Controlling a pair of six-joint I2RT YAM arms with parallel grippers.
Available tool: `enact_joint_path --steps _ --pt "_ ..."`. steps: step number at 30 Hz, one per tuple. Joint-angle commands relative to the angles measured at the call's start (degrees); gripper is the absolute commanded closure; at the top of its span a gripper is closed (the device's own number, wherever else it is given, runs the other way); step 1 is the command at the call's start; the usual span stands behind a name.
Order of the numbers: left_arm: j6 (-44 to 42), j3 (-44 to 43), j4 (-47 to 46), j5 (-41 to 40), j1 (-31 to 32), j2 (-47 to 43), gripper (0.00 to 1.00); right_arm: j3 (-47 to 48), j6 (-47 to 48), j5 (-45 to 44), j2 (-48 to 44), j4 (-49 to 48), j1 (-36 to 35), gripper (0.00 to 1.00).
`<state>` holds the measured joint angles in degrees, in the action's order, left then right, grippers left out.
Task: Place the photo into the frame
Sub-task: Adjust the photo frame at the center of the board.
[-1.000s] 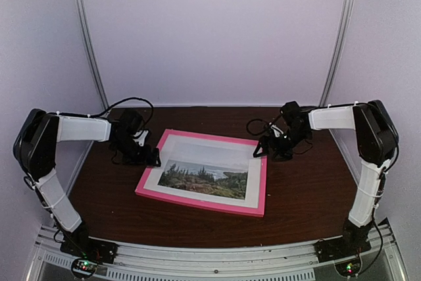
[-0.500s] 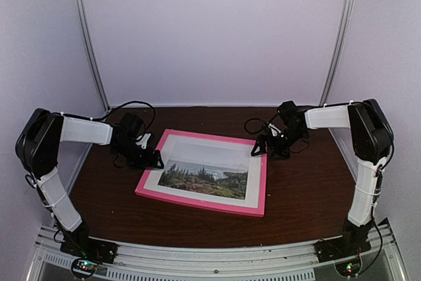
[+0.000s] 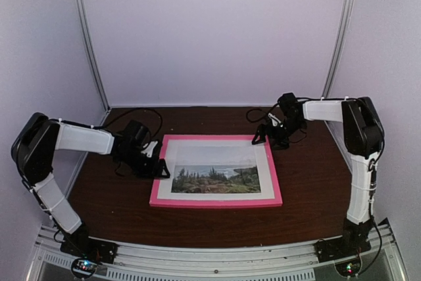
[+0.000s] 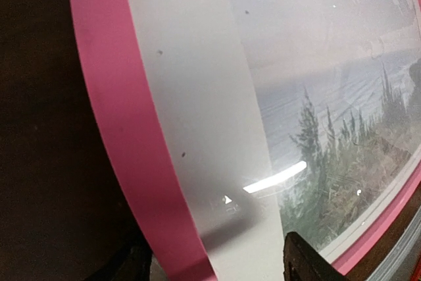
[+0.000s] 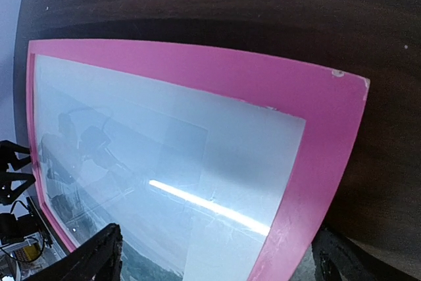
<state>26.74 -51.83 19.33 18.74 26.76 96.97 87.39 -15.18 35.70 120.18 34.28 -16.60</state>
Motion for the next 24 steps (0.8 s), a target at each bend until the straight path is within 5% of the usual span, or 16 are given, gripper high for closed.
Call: enact_joint_path --steps 1,9,24 --pt "1.7 0.9 -1.2 3.7 3.3 -3.8 0.30 5.8 1.7 0.3 1.3 3.5 -0.3 0.00" --pt "0.6 -2.4 5.6 -14.3 3.2 -10.5 0.15 -0.7 2.7 -14.5 -9.5 2.7 -0.3 0.00" --pt "-6.0 -7.7 10.7 -41.9 3.1 -20.8 0.04 -17.8 6.6 -43.2 -37.5 1.0 -6.3 0.00"
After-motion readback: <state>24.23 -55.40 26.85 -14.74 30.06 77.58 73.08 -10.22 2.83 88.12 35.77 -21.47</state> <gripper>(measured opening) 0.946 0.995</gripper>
